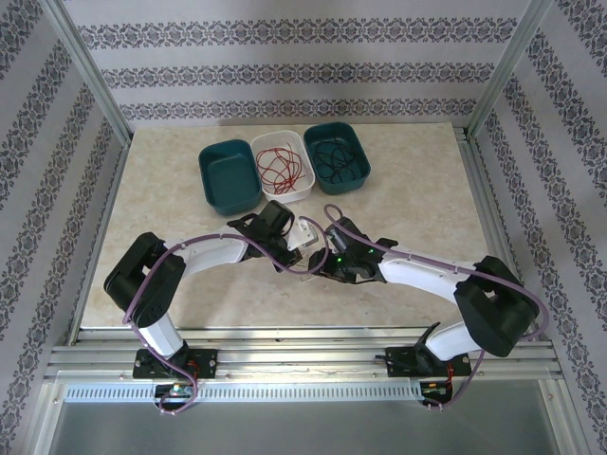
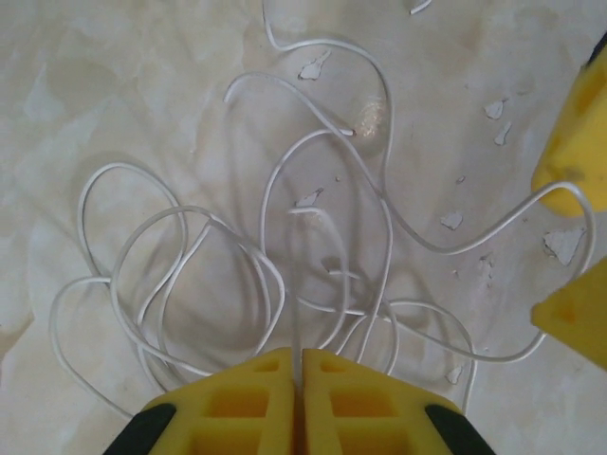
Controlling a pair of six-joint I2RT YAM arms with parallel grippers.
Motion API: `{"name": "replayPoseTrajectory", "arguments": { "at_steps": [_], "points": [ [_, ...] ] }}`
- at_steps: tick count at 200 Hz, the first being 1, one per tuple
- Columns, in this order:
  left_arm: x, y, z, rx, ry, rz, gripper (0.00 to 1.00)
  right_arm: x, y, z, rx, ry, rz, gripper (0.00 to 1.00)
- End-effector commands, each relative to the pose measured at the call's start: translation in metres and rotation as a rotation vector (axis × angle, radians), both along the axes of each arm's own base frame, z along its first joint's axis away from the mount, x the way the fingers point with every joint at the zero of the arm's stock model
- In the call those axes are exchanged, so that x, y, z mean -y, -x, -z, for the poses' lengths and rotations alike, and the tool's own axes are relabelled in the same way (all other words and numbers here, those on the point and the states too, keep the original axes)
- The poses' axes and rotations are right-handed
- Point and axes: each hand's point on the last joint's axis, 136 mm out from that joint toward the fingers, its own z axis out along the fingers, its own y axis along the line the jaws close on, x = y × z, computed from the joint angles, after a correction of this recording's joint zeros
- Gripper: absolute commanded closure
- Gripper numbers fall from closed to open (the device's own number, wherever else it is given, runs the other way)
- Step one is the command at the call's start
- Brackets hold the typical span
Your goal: Untangle the cables
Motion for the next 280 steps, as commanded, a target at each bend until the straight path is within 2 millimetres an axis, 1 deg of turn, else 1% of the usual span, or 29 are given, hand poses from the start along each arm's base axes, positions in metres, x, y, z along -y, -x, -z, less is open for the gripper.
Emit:
{"name": "replayPoseTrajectory", "arguments": {
  "at_steps": [1,4,5,10,13,17,25,30,36,63,101,117,139,174,191,209,234,252,266,280],
  "points": [
    [0.001,-0.005,-0.016,0.029,0.06,-0.037,0.93,-0.002,0.002,0.01,-0.013,-0.006,0.009,0.68],
    [0.001,-0.005,-0.017,0.03,0.063,-0.038,0.93,-0.001,0.001,0.011,-0.011,-0.005,0.012,0.7],
    [0.001,-0.005,-0.017,0.03,0.064,-0.039,0.93,0.0,0.001,0.012,-0.012,-0.001,0.014,0.73],
    [0.0,-0.005,-0.018,0.032,0.067,-0.042,0.94,0.001,0.001,0.013,-0.012,-0.001,0.018,0.77],
    [0.0,-0.005,-0.02,0.034,0.071,-0.045,0.94,0.001,0.0,0.013,-0.009,0.0,0.02,0.82],
    [-0.001,-0.005,-0.021,0.036,0.073,-0.049,0.94,0.002,-0.001,0.013,-0.008,0.0,0.022,0.84],
    [-0.003,-0.007,-0.023,0.04,0.078,-0.059,0.94,0.006,-0.003,0.013,-0.005,0.007,0.033,0.94],
    [-0.004,-0.008,-0.024,0.042,0.083,-0.068,0.94,0.009,-0.004,0.013,-0.001,0.013,0.04,0.98],
    [-0.007,-0.008,-0.025,0.041,0.088,-0.08,0.95,0.013,-0.006,0.013,0.004,0.02,0.049,1.0],
    [-0.016,-0.013,-0.029,0.04,0.127,-0.143,0.97,0.038,-0.012,0.007,0.036,0.051,0.107,1.0],
    [-0.032,-0.02,-0.04,0.053,0.186,-0.251,0.97,0.08,-0.013,-0.007,0.086,0.121,0.184,1.0],
    [-0.038,-0.022,-0.046,0.063,0.198,-0.286,0.97,0.094,-0.013,-0.014,0.108,0.13,0.217,1.0],
    [-0.045,-0.024,-0.056,0.083,0.219,-0.326,0.96,0.111,-0.014,-0.028,0.149,0.141,0.251,1.0],
    [-0.056,-0.03,-0.072,0.116,0.259,-0.386,0.95,0.133,-0.018,-0.055,0.221,0.174,0.281,1.0],
    [-0.056,-0.029,-0.082,0.117,0.285,-0.388,0.89,0.137,-0.02,-0.068,0.253,0.184,0.281,1.0],
    [-0.051,-0.027,-0.097,0.115,0.333,-0.376,0.87,0.136,-0.023,-0.076,0.268,0.183,0.273,1.0],
    [-0.042,-0.023,-0.124,0.115,0.415,-0.349,0.91,0.132,-0.028,-0.079,0.275,0.174,0.261,1.0],
    [-0.041,-0.022,-0.14,0.127,0.453,-0.347,0.95,0.128,-0.032,-0.079,0.277,0.16,0.26,1.0],
    [-0.04,-0.019,-0.143,0.125,0.456,-0.337,0.94,0.124,-0.034,-0.078,0.275,0.145,0.256,1.0],
    [-0.04,-0.018,-0.136,0.106,0.432,-0.329,0.87,0.121,-0.036,-0.077,0.273,0.134,0.252,1.0]
  ]
}}
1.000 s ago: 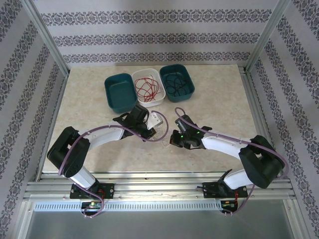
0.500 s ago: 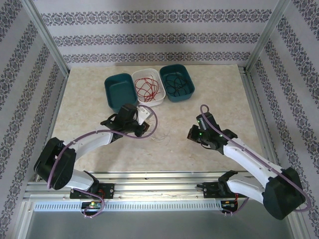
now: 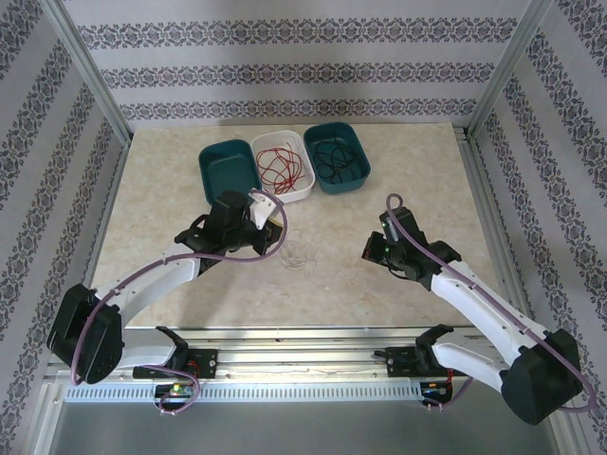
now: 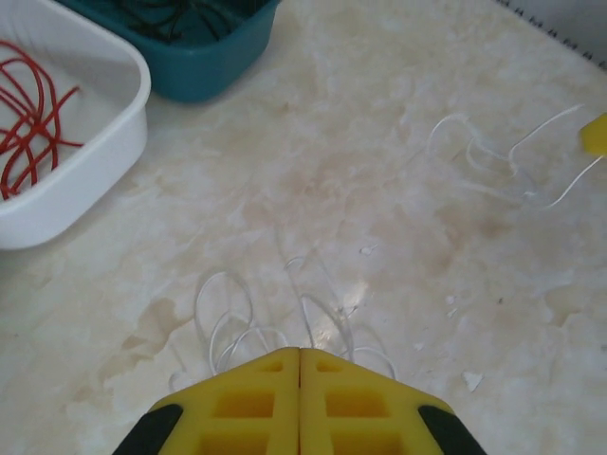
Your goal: Untangle the cables
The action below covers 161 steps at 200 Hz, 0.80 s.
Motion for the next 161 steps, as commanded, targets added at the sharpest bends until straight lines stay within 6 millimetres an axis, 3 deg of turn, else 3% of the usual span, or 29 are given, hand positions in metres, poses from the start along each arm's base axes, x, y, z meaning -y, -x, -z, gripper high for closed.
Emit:
{"name": "replayPoseTrajectory", "arguments": {
  "at_steps": [1,49,110,125,161],
  "points": [
    [0.004,-0.002,-0.016,0.007,0.037,0.017,0.86,-0.005,-0.008,-0.007,0.027,-0.013,-0.016,1.0],
    [0.02,0.009,0.021,-0.121,-0.054,0.121,0.56,-0.009,-0.01,-0.001,0.013,-0.029,-0.016,1.0],
    [0.024,0.014,0.067,-0.192,-0.348,0.138,0.43,-0.011,-0.009,0.007,-0.007,-0.038,-0.011,1.0],
    [0.022,0.015,0.074,-0.23,-0.425,0.126,0.38,-0.011,-0.009,0.008,-0.009,-0.036,-0.011,1.0],
    [0.021,0.023,0.085,-0.335,-0.576,0.077,0.38,-0.01,-0.009,0.014,-0.017,-0.029,-0.005,1.0]
  ]
}}
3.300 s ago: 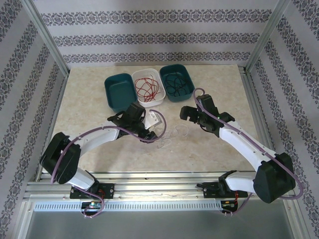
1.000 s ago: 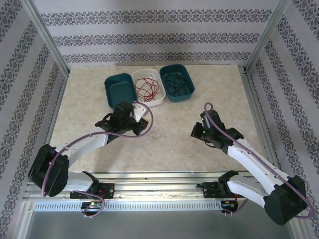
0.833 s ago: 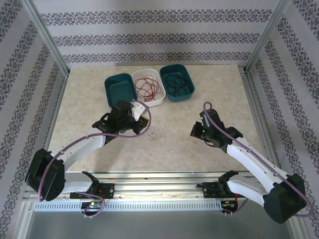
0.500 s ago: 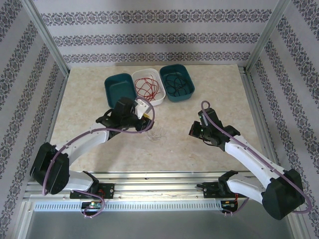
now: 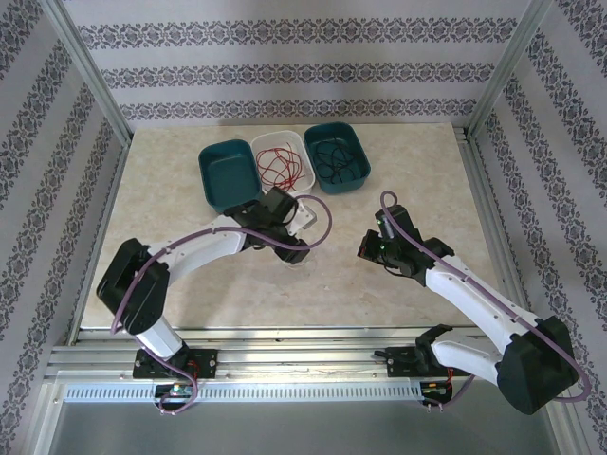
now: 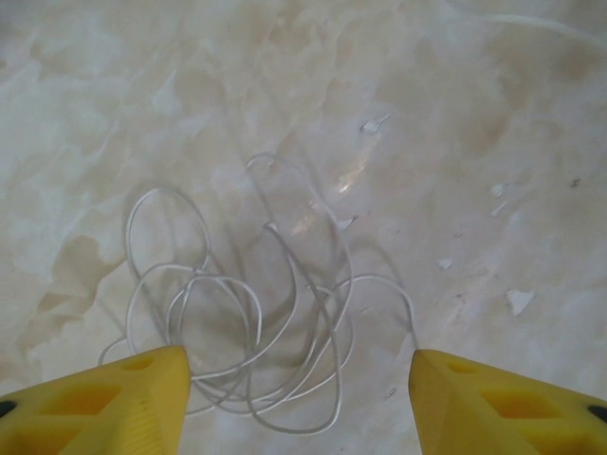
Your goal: Untangle the cables
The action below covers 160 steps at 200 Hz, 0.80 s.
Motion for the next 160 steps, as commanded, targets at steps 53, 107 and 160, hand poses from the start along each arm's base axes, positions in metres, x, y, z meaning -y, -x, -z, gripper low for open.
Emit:
{"name": "replayPoseTrajectory", "arguments": {
  "at_steps": [53,107,160],
  "points": [
    [0.007,0.023,0.018,-0.128,-0.129,-0.043,0.45,0.001,0.0,0.011,-0.012,-0.006,0.018,1.0],
    [0.012,0.022,0.046,-0.181,-0.17,-0.029,0.51,0.005,0.001,0.007,0.001,0.0,0.026,1.0],
    [0.016,0.011,0.027,-0.121,-0.145,-0.035,0.94,0.008,0.002,0.005,0.011,0.004,0.032,1.0]
  ]
}}
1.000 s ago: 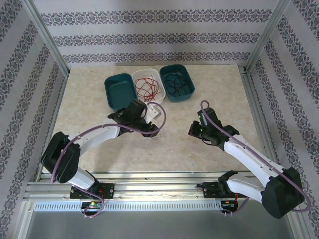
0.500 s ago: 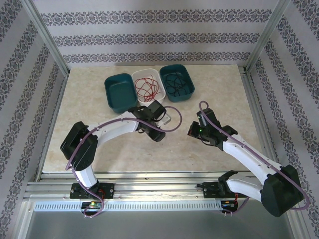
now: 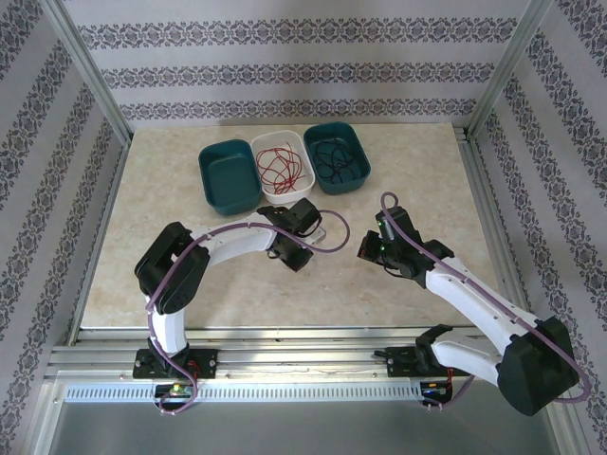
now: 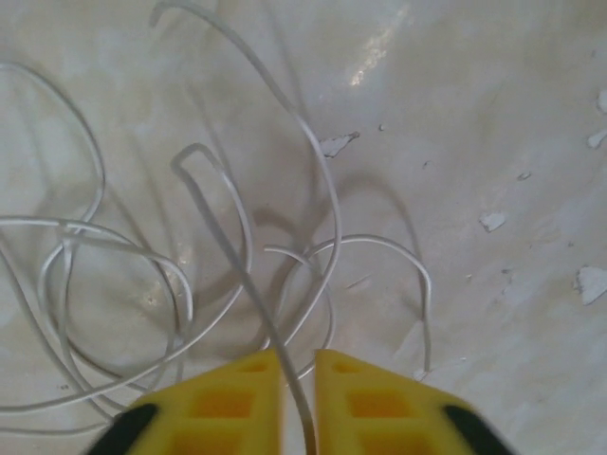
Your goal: Untangle the cables
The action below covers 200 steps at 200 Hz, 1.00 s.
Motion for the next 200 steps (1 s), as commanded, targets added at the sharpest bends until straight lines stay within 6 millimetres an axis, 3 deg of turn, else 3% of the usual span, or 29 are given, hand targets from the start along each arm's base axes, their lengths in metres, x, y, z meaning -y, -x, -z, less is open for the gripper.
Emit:
{"name": "replayPoseTrajectory", "arguments": {
  "at_steps": [1,43,111,135,150,167,182,200],
  "points": [
    [0.007,-0.008,-0.03,0.063,0.037,0.003,0.94,0.008,0.002,0.004,-0.002,0.015,0.026,1.0],
    [0.027,-0.009,-0.098,0.149,0.232,0.025,1.0,0.008,0.002,0.004,-0.001,0.017,0.027,1.0],
    [0.043,-0.001,-0.21,0.3,0.492,0.086,1.0,0.008,0.001,0.002,0.009,0.015,0.03,1.0],
    [0.031,-0.024,-0.249,0.482,0.504,0.023,1.0,0.008,0.001,0.002,0.014,0.012,0.034,1.0],
    [0.026,-0.039,-0.245,0.484,0.449,-0.007,1.0,0.007,-0.001,0.0,0.017,0.007,0.029,1.0],
    [0.067,-0.017,-0.227,0.268,0.563,0.113,1.0,0.005,-0.002,-0.005,0.025,0.003,0.022,1.0],
    [0.087,-0.004,-0.194,0.111,0.525,0.15,1.0,0.007,-0.002,-0.009,0.036,0.009,0.026,1.0],
    [0.08,0.0,-0.154,0.034,0.393,0.137,1.0,0.011,-0.002,-0.013,0.055,0.011,0.038,1.0]
  ]
}}
